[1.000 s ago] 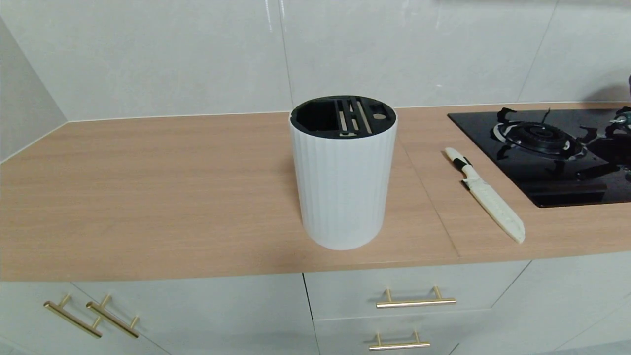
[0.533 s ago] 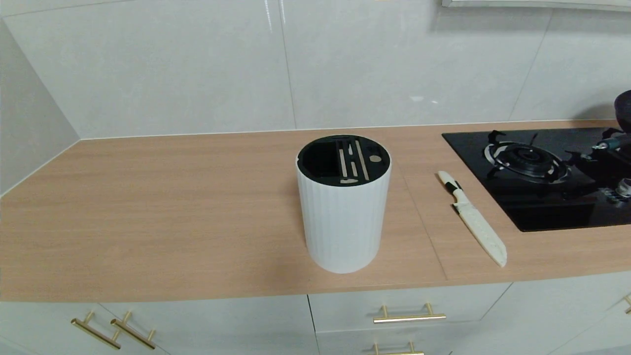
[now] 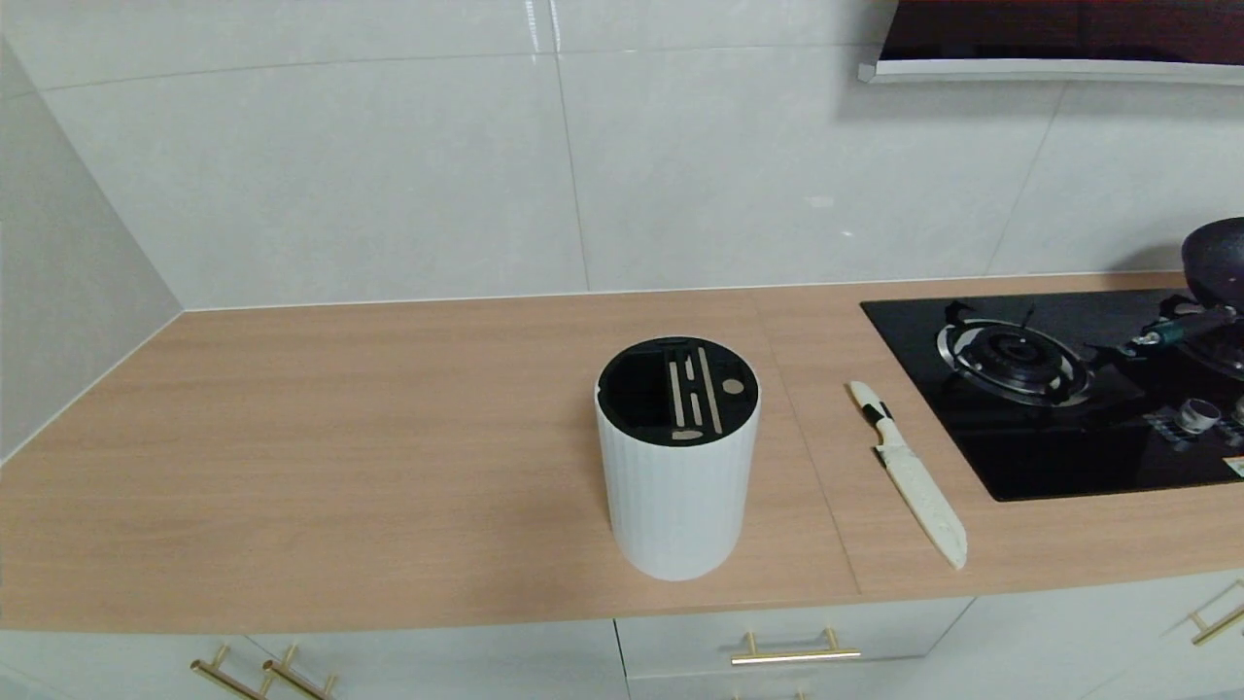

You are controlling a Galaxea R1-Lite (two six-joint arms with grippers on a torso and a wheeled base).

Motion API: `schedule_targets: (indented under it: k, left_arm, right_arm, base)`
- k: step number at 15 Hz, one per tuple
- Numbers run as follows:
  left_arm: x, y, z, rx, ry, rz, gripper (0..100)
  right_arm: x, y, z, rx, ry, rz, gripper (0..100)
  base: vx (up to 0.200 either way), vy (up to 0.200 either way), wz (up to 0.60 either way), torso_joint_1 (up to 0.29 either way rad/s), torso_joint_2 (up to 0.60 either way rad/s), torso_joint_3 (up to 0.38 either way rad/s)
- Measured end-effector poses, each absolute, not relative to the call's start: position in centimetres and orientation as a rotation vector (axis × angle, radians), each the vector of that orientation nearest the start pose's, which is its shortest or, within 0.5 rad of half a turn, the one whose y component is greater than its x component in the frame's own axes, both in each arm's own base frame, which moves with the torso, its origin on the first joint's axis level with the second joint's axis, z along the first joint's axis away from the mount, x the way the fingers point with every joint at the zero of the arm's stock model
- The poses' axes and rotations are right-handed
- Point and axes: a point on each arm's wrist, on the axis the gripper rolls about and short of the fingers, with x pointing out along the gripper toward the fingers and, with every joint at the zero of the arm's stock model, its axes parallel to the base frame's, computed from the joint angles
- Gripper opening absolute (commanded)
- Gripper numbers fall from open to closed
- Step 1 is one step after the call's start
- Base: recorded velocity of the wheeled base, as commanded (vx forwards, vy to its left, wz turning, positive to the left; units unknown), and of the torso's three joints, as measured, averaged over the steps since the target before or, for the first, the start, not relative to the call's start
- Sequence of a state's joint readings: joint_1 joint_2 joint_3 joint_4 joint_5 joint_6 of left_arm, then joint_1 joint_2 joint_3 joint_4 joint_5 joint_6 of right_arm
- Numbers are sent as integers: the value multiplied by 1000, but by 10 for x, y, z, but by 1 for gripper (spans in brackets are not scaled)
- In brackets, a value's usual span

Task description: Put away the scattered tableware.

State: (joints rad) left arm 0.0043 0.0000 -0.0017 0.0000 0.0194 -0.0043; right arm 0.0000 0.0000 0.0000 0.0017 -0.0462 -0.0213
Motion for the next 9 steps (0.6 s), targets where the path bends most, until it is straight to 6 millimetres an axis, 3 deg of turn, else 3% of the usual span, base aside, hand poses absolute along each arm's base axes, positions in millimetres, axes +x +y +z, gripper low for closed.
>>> schedule_targets:
  k: [7, 9]
  left_arm:
    - [-23, 0, 76, -4, -1, 23, 100]
    - [-23, 0, 76, -4, -1, 24, 100]
  right_arm:
    - [-23, -1, 75, -21, 2, -46, 100]
    - [-23, -1, 75, -21, 2, -46, 100]
  base:
    - [0, 0, 0, 191, -390, -200]
    - [0, 0, 0, 46, -88, -41]
